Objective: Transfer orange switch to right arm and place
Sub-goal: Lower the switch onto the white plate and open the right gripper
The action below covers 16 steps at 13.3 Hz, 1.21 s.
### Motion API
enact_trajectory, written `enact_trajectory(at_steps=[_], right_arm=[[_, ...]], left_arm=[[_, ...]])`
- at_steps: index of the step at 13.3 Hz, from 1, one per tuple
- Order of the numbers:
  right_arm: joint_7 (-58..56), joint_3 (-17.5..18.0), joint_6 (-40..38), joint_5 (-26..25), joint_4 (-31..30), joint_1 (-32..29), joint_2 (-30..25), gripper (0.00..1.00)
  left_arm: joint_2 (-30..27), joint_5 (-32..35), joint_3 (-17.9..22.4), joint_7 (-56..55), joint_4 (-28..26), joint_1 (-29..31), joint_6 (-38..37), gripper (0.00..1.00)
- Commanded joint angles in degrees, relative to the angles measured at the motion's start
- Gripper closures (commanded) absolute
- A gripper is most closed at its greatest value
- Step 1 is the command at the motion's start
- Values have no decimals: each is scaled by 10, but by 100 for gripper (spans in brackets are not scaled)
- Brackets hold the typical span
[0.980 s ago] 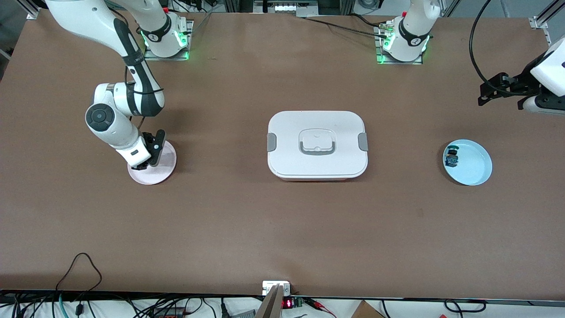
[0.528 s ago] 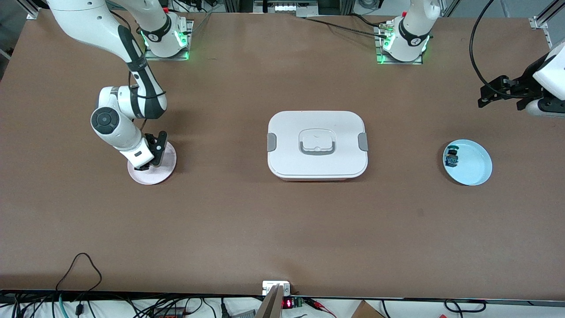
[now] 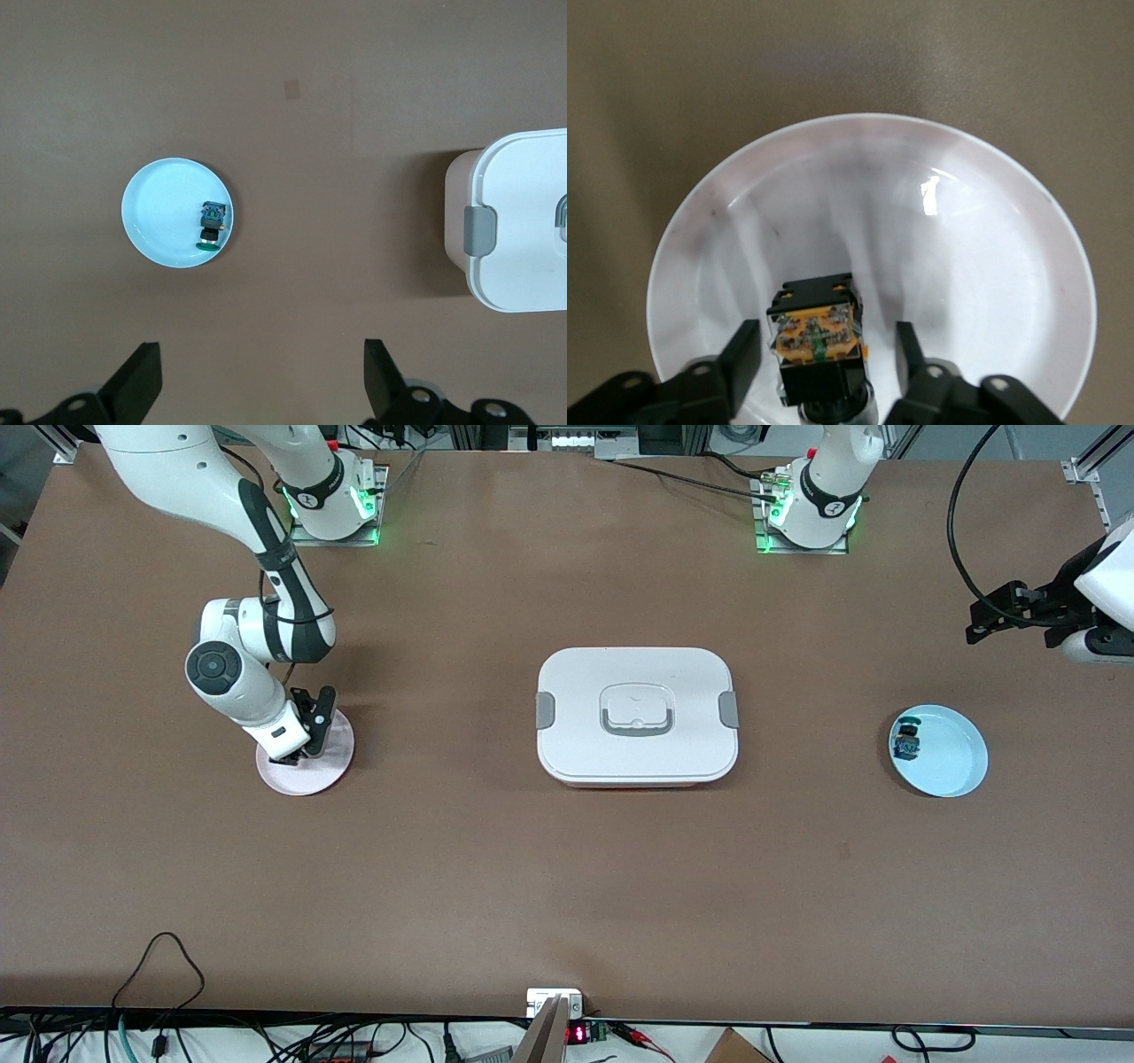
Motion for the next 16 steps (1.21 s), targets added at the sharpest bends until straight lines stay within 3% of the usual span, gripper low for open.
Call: enact_trajectory(at_steps=[1, 5, 9, 13, 16], right_arm=[[0, 3, -31, -1, 2, -3, -39, 0], [37, 2, -131, 3, 54, -3, -78, 0], [125, 2, -264, 4, 158, -4, -97, 0], [280, 2, -401, 3, 262, -4, -101, 0], [437, 2, -438, 2, 289, -3, -128, 0]], left_arm=[[13, 6, 0, -4, 23, 4, -13, 0], [14, 6, -3, -4, 24, 4, -12, 0], [16, 9, -3, -3, 24, 3, -12, 0], [16, 7, -4, -3, 24, 3, -12, 0], [16, 9, -5, -3, 24, 3, -11, 0]])
